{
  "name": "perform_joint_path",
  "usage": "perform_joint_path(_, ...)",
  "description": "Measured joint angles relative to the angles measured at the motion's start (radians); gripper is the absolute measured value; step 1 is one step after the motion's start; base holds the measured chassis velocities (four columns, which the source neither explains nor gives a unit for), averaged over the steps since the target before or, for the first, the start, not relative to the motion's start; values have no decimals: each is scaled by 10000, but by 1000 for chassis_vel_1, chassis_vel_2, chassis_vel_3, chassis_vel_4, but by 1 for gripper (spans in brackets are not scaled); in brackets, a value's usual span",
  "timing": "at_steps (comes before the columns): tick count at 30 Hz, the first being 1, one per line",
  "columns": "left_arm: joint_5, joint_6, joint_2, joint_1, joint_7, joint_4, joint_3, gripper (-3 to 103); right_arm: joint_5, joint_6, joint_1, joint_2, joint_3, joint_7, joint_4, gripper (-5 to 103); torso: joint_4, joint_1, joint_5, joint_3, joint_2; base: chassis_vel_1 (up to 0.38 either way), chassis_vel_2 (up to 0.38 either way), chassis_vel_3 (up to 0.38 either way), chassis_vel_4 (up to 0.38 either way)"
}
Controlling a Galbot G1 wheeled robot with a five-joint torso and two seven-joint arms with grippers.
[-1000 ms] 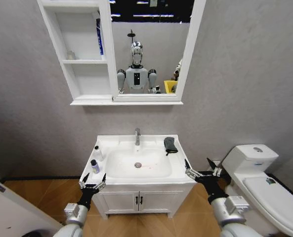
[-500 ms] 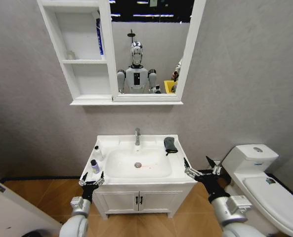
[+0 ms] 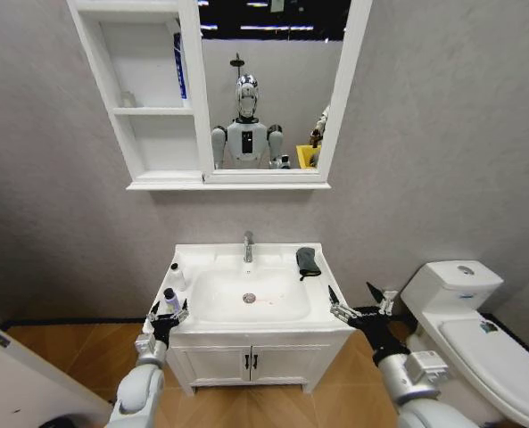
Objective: Move facial cleanser and shampoo from washbasin to cabinet, then wipe washbasin with towel.
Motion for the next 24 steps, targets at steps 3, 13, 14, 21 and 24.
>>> perform_joint_path(3,9,23,59,-192,-13,187,31,100,62,72,25,-21,15,-2,-90,100,-2,0,0,0,0,0,0,0,0)
perform_joint_path(13,18,227,20,-390,-77,436,148,88,109,148,50,2,25,17,-245,100,-2,-1,0,0,0,0,0,0,0)
perform_joint_path(14,18,227,5,-403,-93,487,139,82,122,149,55,-3,24,19,-246,100,-2,-1,0,0,0,0,0,0,0)
perform_joint_path(21,11,200,-10,-364,-95,490,92,55,126,149,43,33,-27,29,-286,100,-2,-1,0,0,0,0,0,0,0)
perform_joint_path(24,-31,193,-3,-350,-87,429,75,49,110,149,43,46,-69,23,-286,100,-3,-1,0,-1,0,0,0,0,0)
